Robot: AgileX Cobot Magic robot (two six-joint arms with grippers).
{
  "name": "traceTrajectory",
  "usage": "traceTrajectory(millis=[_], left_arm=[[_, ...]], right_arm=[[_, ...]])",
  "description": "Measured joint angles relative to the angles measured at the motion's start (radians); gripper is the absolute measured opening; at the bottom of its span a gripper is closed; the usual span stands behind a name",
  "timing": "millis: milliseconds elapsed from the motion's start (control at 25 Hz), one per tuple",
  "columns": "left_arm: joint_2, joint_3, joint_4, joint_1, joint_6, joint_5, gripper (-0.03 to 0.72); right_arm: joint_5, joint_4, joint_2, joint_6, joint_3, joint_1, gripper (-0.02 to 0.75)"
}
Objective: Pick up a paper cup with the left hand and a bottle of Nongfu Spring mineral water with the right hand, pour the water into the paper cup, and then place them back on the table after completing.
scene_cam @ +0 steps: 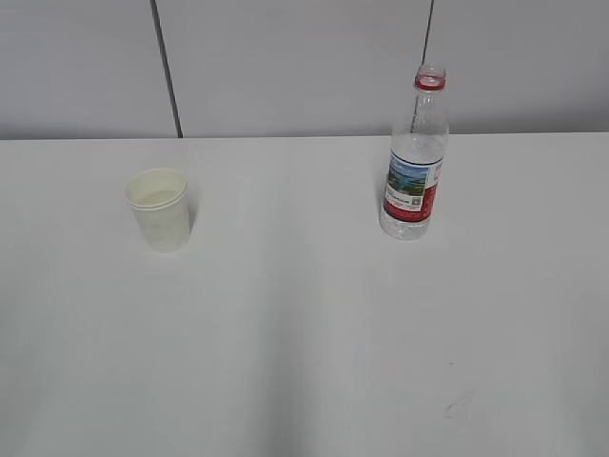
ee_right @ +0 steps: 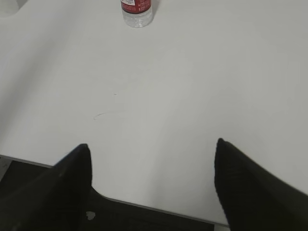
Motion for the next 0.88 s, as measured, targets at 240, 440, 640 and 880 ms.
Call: traceTrajectory(millis=[240, 440, 640, 880], left_arm=[[0.0, 0.0, 0.0, 0.084, 0.0, 0.0, 0.302], [0.0, 0.0, 0.0, 0.163, 0.0, 0.0, 0.302], [0.0, 0.0, 0.0, 0.186, 0.0, 0.0, 0.302], [0.0, 0.0, 0.0, 0.186, 0.0, 0.0, 0.302]], right_arm=[[0.0, 0.0, 0.0, 0.0, 0.0, 0.0, 0.587], [0.0, -0.008, -0.002, 0.0, 0.0, -0.048, 0.587], [0.0, -0.008, -0.002, 0.0, 0.0, -0.109, 0.587], [0.0, -0.008, -0.002, 0.0, 0.0, -0.112, 0.587]])
